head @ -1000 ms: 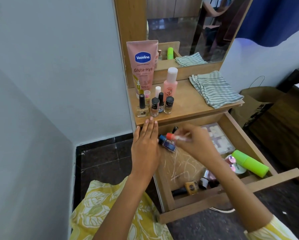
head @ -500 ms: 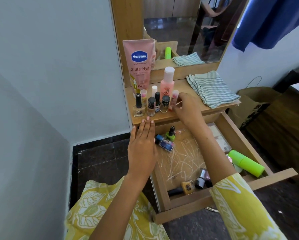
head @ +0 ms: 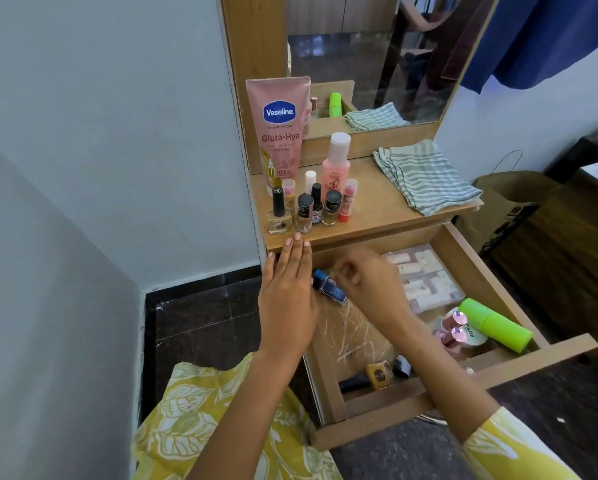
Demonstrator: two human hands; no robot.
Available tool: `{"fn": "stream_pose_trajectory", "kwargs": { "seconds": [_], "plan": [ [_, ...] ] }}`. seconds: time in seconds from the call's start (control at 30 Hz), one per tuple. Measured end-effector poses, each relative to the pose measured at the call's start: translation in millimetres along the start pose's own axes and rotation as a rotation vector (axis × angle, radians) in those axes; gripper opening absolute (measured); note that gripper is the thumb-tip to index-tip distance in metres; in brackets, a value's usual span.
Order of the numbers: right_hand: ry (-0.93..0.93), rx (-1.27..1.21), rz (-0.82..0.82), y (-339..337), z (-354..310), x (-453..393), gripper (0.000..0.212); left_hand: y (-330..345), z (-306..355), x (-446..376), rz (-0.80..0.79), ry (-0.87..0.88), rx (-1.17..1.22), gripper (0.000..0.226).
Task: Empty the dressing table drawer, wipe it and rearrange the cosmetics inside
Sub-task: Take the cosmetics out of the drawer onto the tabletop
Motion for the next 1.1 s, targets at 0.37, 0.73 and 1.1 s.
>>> {"fn": "stream_pose_trajectory", "kwargs": {
  "seconds": [0.37,0.73,1.1],
  "plan": [
    [0.0,0.31,-0.46,62.8,-8.5,3.3,0.032,-2.5,1.4,-0.4,-0.006,-0.006,0.004,0.056],
    [0.263,-0.167,-0.099,-3.0,28.7,4.5,0.021,-1.1,0.8,-1.6,0.017,0.003,-0.018,0.063],
    [0.303,-0.426,0.557,-59.4,43.5,-32.9,0.03,-3.0,1.7,-1.9,0.038,-0.003,-0.014,0.06]
  ]
}}
Point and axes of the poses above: each hand's wrist, its own x-axis away from the middle knuckle, its own y-axis out of the palm, z = x × y, the point moved 9 cm from there along -x, towards the middle knuckle, and after that the axes turned 11 degrees about -y, right-handed, at the moved point
